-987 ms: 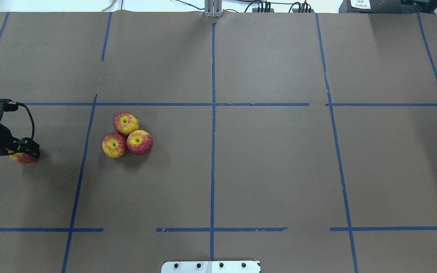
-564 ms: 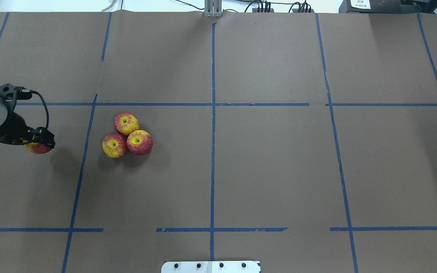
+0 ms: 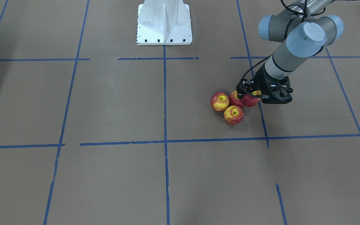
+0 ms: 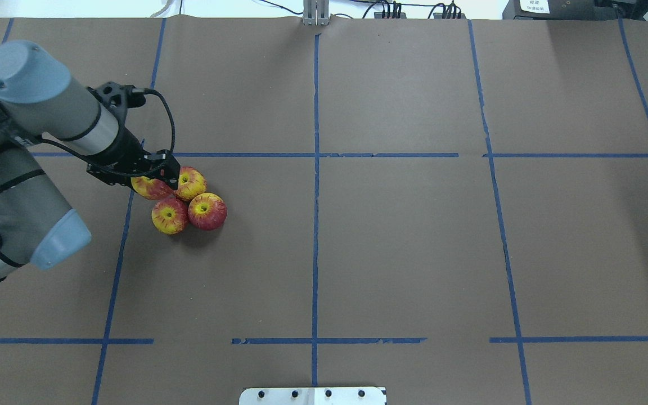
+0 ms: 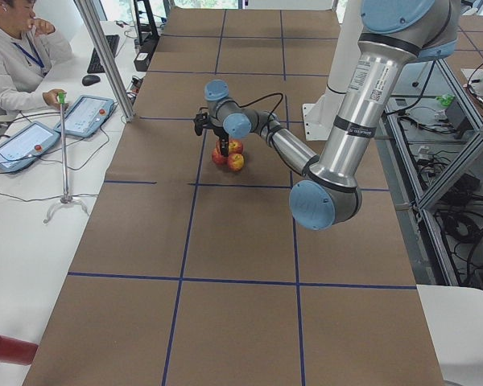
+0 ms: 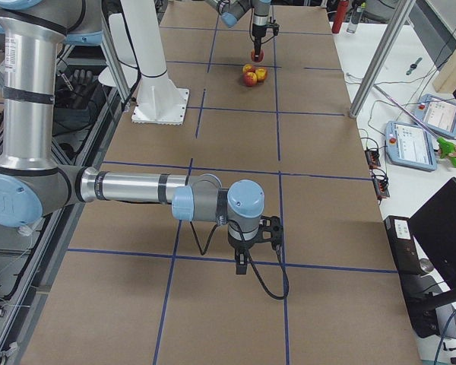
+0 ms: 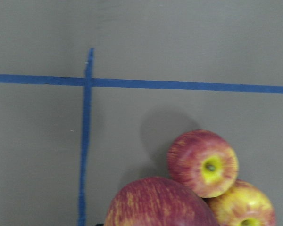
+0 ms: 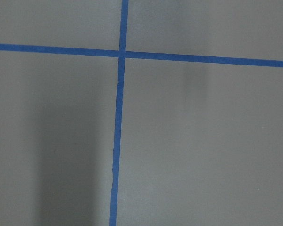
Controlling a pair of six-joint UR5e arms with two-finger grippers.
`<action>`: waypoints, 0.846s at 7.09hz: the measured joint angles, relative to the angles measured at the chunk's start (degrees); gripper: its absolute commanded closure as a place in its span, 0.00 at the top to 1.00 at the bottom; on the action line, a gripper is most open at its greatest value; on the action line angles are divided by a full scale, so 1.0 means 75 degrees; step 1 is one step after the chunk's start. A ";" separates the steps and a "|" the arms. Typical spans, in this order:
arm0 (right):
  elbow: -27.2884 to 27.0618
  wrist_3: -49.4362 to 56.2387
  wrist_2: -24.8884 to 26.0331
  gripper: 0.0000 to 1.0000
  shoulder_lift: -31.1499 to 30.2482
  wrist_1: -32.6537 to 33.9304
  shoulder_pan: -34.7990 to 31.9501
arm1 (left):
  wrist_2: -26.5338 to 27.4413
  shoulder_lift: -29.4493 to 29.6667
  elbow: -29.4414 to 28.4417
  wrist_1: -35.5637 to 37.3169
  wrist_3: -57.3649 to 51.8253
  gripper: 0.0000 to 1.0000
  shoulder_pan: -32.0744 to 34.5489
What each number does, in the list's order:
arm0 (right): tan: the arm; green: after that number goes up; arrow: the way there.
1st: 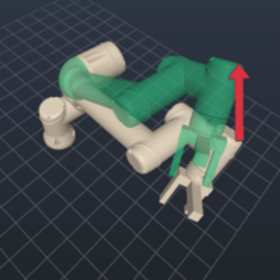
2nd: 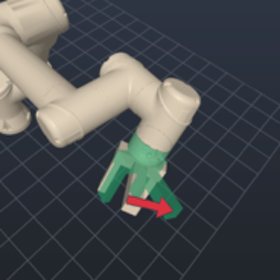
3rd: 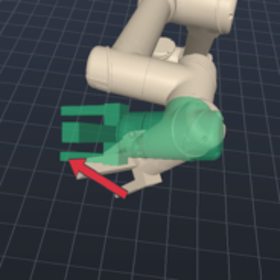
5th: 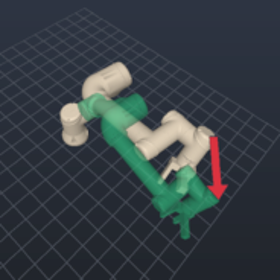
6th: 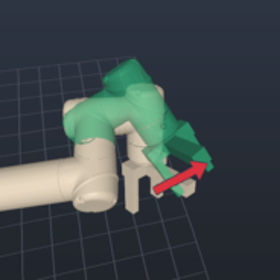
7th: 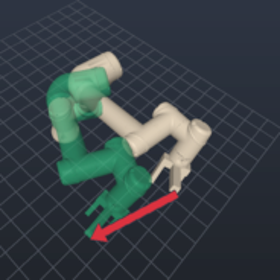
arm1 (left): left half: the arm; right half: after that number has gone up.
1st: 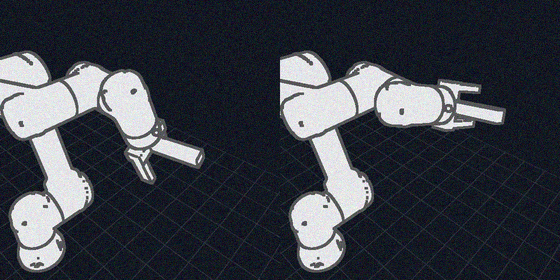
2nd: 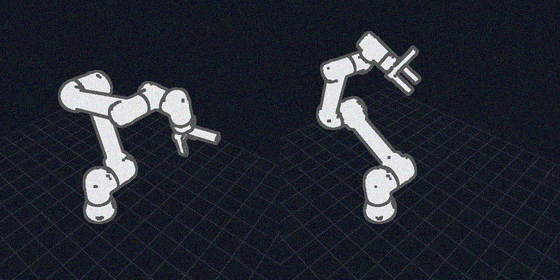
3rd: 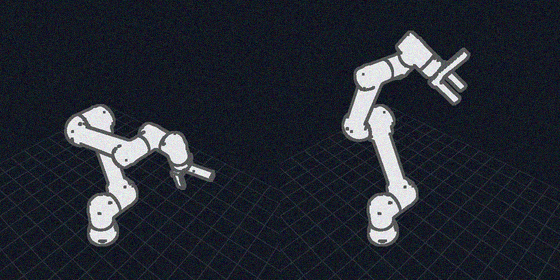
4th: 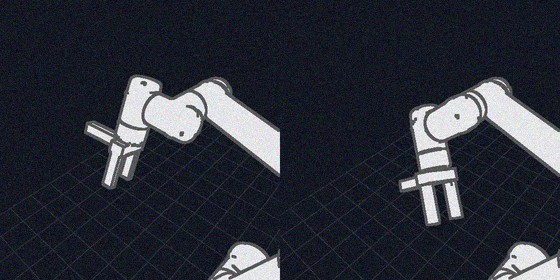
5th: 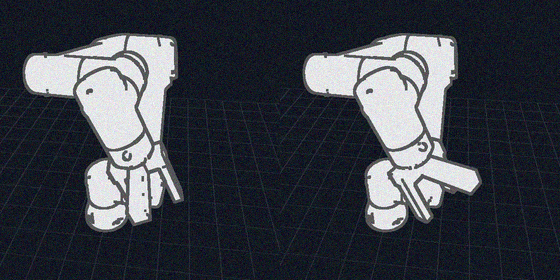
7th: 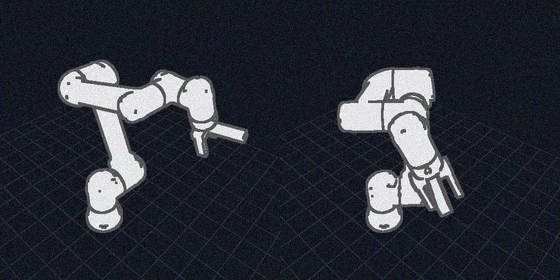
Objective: Stack apples
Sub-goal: 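Lift the apple with the left gripper and carry it over the three-apple cluster, then lower the apple onto the top of the cluster and open the left gripper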
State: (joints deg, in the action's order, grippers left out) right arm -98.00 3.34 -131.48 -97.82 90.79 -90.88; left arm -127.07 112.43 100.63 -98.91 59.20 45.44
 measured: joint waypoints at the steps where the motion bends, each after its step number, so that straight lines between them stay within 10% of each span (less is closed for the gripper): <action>1: 0.0000 0.0000 0.0000 1.00 0.0000 0.0000 0.0000 | 0.0006 0.0178 -0.0204 -0.0004 0.0077 0.00 -0.0163; 4: 0.0000 0.0000 0.0000 1.00 0.0000 0.0000 0.0000 | 0.0012 0.0274 -0.0280 0.0003 0.0141 0.12 -0.0297; 6: 0.0000 0.0000 -0.0005 1.00 0.0000 0.0000 0.0000 | 0.0017 0.0286 -0.0323 -0.0006 0.0143 0.67 -0.0323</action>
State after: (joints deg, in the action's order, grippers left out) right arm -98.00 3.34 -131.52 -97.82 90.79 -90.88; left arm -126.94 114.58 98.21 -98.95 60.27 43.02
